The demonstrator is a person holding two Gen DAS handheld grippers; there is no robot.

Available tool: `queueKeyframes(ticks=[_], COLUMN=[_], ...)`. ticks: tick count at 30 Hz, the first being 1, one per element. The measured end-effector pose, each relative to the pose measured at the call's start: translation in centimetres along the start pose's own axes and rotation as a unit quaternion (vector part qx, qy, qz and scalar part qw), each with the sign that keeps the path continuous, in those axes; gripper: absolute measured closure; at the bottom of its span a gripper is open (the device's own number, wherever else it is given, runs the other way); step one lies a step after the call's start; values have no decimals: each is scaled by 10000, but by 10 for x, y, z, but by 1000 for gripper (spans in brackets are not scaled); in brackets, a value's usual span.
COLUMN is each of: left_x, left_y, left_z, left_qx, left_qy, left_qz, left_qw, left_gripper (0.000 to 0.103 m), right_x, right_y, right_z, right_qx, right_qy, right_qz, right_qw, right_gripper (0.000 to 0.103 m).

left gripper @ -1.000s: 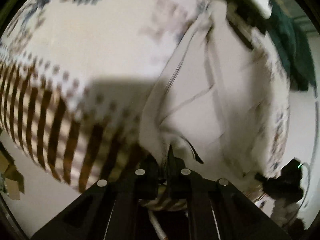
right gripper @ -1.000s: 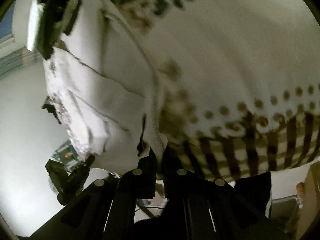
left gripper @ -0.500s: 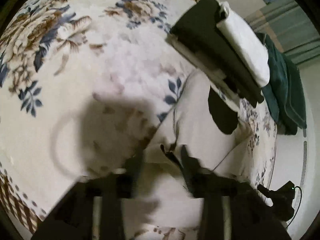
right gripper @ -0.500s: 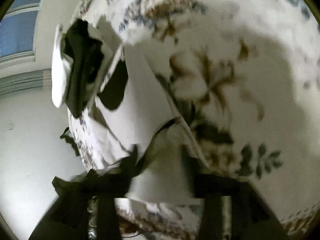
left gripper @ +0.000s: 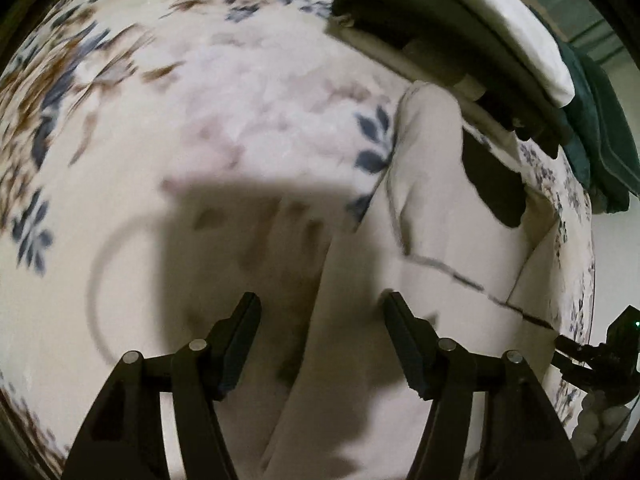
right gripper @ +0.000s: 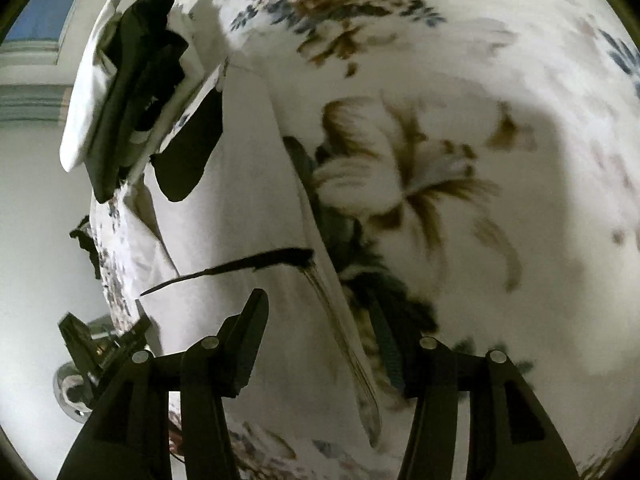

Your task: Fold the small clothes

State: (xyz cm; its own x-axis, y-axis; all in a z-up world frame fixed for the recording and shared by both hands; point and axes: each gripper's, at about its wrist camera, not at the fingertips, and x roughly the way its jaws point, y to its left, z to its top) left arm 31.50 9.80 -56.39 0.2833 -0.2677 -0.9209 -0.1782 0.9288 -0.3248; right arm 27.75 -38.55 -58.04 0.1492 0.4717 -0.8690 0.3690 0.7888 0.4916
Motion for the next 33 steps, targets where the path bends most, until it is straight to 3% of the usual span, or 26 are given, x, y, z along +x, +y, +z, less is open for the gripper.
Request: queueKeyframes(ticks=[1, 2, 8, 12, 15, 17, 18, 19, 21, 23, 28, 33], left_x=[3, 5, 4, 9, 6, -5, -13, -20, -28, -24, 27, 70], left_y=[-4, -6, 0, 10, 7, 0, -5, -11, -24, -39, -81, -104], left_z=[3, 4, 10, 15, 23, 32, 38, 46, 63, 83, 131, 160], left_qx=[83, 123, 69, -95, -95, 22, 169, 317, 549, 700, 1256, 1707], left_qy=[-14, 24, -102, 90, 299, 256, 156, 45, -201, -338, -185, -53], left_qz=[-51, -52, -100, -317, -441, -390, -364, -400, -461, -561, -412, -36], left_qw=[10000, 9999, 9999, 9994, 9985, 9989, 9991, 9987, 9972, 9954, 9911, 9853], left_gripper=[86, 94, 99, 98, 95, 91, 82, 65, 40, 39, 39, 40], right_x=[3, 3, -10, 2, 9, 1, -5, -11, -22, -24, 0, 40], right_y=[4, 8, 6, -1, 0, 5, 9, 14, 30, 46, 87, 120], right_z=[1, 2, 6, 13, 17, 21, 24, 28, 41, 62, 129, 170], right_qx=[-87, -142, 107, 231, 318, 396, 381, 325, 90, -166, -827, -1494], right_qy=[6, -63, -608, -408, -79, -92, -163, -265, -486, -603, -771, -484], right_qz=[-48, -120, -471, -641, -644, -563, -558, -533, -580, -646, -1004, -1410], right_qw=[10000, 9998, 9970, 9968, 9974, 9976, 9976, 9977, 9971, 9959, 9885, 9775], right_gripper=[88, 95, 100, 100, 100, 89, 75, 57, 49, 49, 49, 49])
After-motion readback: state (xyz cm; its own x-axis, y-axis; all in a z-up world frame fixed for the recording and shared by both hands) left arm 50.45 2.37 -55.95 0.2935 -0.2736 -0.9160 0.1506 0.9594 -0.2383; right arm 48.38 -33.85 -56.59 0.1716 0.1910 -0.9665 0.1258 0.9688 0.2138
